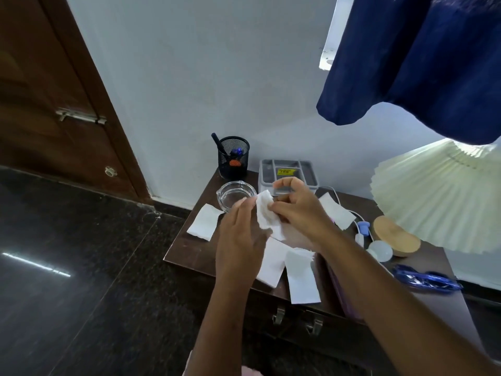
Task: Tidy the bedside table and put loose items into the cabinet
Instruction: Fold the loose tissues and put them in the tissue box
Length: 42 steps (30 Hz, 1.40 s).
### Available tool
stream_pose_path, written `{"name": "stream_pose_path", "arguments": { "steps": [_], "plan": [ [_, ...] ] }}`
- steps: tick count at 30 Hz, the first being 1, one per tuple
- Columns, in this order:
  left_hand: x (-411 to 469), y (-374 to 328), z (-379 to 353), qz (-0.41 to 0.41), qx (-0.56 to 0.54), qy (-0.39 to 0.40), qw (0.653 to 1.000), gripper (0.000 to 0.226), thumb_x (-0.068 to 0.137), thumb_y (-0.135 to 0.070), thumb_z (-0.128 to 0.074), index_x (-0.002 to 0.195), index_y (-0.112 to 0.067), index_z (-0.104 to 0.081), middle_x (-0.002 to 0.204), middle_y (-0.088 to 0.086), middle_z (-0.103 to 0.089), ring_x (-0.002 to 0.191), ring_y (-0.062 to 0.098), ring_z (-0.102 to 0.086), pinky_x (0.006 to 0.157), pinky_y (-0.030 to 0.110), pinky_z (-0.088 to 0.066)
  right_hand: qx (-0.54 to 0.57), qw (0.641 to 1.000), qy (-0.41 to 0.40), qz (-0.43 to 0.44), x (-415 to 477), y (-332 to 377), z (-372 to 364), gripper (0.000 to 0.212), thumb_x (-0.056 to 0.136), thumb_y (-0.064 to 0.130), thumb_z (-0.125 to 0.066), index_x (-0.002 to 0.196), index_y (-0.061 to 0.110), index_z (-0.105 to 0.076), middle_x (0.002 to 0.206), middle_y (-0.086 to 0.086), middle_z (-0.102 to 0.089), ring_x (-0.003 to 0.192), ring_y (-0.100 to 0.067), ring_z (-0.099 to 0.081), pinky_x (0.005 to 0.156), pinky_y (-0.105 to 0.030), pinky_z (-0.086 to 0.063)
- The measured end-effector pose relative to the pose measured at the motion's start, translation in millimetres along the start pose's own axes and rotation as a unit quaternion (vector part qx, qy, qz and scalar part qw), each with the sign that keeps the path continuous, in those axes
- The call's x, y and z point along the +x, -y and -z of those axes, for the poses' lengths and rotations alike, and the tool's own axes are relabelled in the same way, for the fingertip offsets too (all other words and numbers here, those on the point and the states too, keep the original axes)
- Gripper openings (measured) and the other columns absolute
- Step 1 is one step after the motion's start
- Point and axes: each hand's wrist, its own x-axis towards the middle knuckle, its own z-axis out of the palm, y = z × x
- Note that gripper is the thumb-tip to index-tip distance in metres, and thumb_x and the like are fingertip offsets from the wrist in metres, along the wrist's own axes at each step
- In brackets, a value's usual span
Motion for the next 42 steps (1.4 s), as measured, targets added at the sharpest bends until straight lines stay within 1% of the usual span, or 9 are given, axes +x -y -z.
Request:
{"name": "stream_pose_path", "arguments": {
  "steps": [4, 10, 14, 16, 20, 27, 30, 38, 42],
  "plan": [
    [-4.4, -15.7, -1.0, -0.032, -0.027, 0.003, 0.999, 0.055, 0.083, -0.033, -0.068, 0.133, -0.019, -0.051, 0.132, 0.000, -0.057, 0.123, 0.017, -0.051, 0.102, 0.032, -0.042, 0.089, 0.994, 0.042, -0.051, -19.6, -0.1, 18.7, 0.030, 0.086, 0.008, -0.064, 0.110, 0.024, -0.057, 0.098, -0.008, -0.069, 0.083, -0.016, -0.065, 0.063, -0.025, -0.053],
    [-10.9, -31.2, 1.9, -0.049, 0.037, 0.026, 0.998, 0.039, 0.096, -0.026, -0.050, 0.135, -0.022, -0.050, 0.126, -0.007, -0.062, 0.112, 0.012, -0.059, 0.082, 0.006, -0.038, 0.106, 0.993, 0.048, -0.026, -39.5, -3.1, 27.2, 0.035, 0.085, 0.029, -0.068, 0.116, 0.036, -0.053, 0.111, 0.000, -0.063, 0.101, -0.015, -0.063, 0.074, -0.031, -0.053],
    [-13.0, -31.9, -3.8, -0.009, -0.112, 0.069, 0.991, 0.030, 0.091, -0.015, -0.057, 0.122, -0.017, -0.057, 0.107, -0.001, -0.069, 0.098, 0.013, -0.066, 0.074, 0.008, -0.047, 0.035, 0.996, 0.074, 0.034, -54.6, -7.9, 30.6, 0.060, 0.073, 0.016, -0.080, 0.120, 0.038, -0.050, 0.112, 0.007, -0.057, 0.104, -0.005, -0.061, 0.088, -0.026, -0.054],
    [-13.6, -32.9, -5.3, 0.038, -0.224, 0.123, 0.966, 0.033, 0.089, -0.011, -0.061, 0.118, -0.023, -0.053, 0.110, 0.000, -0.067, 0.099, 0.014, -0.066, 0.080, 0.020, -0.054, -0.005, 0.996, 0.057, 0.061, -58.1, -10.0, 34.9, 0.062, 0.075, 0.005, -0.077, 0.120, 0.036, -0.048, 0.113, 0.009, -0.056, 0.102, -0.003, -0.060, 0.084, -0.020, -0.052],
    [-16.1, -36.9, -8.0, 0.129, -0.335, 0.207, 0.910, 0.045, 0.085, -0.014, -0.067, 0.124, -0.028, -0.049, 0.117, 0.002, -0.065, 0.107, 0.021, -0.064, 0.088, 0.044, -0.055, -0.072, 0.994, -0.001, 0.079, -53.2, -13.3, 43.0, 0.049, 0.079, 0.001, -0.068, 0.118, 0.028, -0.053, 0.102, 0.005, -0.061, 0.096, -0.017, -0.063, 0.083, -0.036, -0.055],
    [-19.0, -44.3, -14.0, 0.202, -0.454, 0.236, 0.835, 0.049, 0.088, 0.002, -0.058, 0.131, -0.019, -0.046, 0.112, 0.001, -0.065, 0.098, 0.013, -0.066, 0.079, 0.028, -0.058, -0.076, 0.994, 0.000, 0.082, -45.1, -22.0, 38.4, 0.037, 0.083, 0.003, -0.066, 0.114, 0.021, -0.059, 0.077, 0.011, -0.066, 0.061, 0.004, -0.061, 0.058, -0.007, -0.046],
    [-17.7, -44.6, -20.1, 0.246, -0.443, 0.168, 0.846, 0.045, 0.089, 0.003, -0.057, 0.130, -0.013, -0.046, 0.109, 0.006, -0.064, 0.090, 0.014, -0.066, 0.069, 0.025, -0.058, -0.081, 0.993, -0.001, 0.081, -41.3, -25.6, 36.3, 0.036, 0.082, 0.002, -0.066, 0.108, 0.027, -0.059, 0.080, 0.012, -0.065, 0.069, 0.006, -0.061, 0.064, -0.007, -0.047],
    [-12.3, -27.7, -14.6, 0.260, -0.312, 0.026, 0.913, 0.037, 0.083, 0.000, -0.062, 0.111, -0.023, -0.051, 0.101, 0.005, -0.065, 0.089, 0.018, -0.065, 0.078, 0.039, -0.057, -0.128, 0.989, -0.060, 0.041, -31.2, -37.4, 50.3, 0.028, 0.083, 0.002, -0.063, 0.105, 0.020, -0.063, 0.084, 0.009, -0.063, 0.077, -0.009, -0.062, 0.068, -0.019, -0.053],
    [-6.1, -14.2, -3.6, 0.254, -0.235, -0.032, 0.938, 0.031, 0.078, -0.006, -0.070, 0.101, -0.020, -0.054, 0.093, -0.001, -0.065, 0.087, 0.019, -0.064, 0.078, 0.034, -0.055, -0.291, 0.956, 0.008, -0.041, -30.6, -64.5, 57.3, 0.034, 0.082, 0.002, -0.063, 0.116, 0.006, -0.060, 0.088, -0.003, -0.059, 0.079, -0.017, -0.056, 0.063, -0.016, -0.048]
  ]
}}
